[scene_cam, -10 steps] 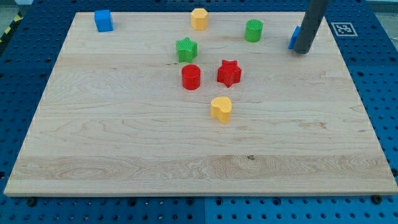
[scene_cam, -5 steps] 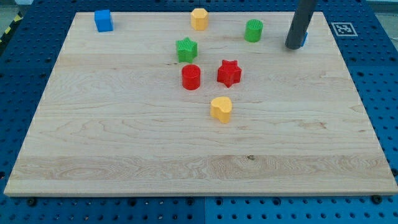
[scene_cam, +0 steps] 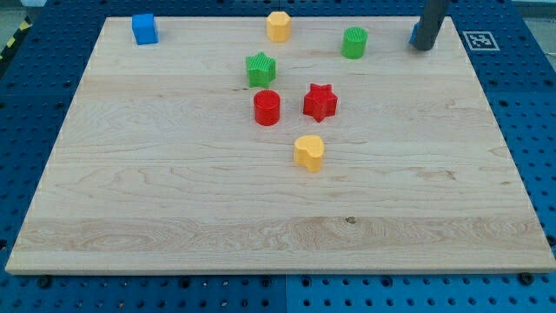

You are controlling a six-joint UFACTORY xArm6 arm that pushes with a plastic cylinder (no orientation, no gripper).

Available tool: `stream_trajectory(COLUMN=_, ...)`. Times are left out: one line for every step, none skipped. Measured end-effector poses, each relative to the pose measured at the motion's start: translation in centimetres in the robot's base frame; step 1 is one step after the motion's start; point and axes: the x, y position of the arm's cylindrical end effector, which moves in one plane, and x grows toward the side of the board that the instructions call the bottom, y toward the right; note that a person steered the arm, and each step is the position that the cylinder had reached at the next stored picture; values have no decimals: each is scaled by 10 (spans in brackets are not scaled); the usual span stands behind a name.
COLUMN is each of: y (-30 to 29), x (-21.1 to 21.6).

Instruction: Push the blue triangle to the top right of the board

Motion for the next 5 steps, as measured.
stream_trajectory(y=5, x=-7)
stream_trajectory(y=5, x=-6)
stream_trajectory(y=-7, x=0)
stream_trajectory(y=-18, x=9)
stream_trajectory(y=-18, x=9)
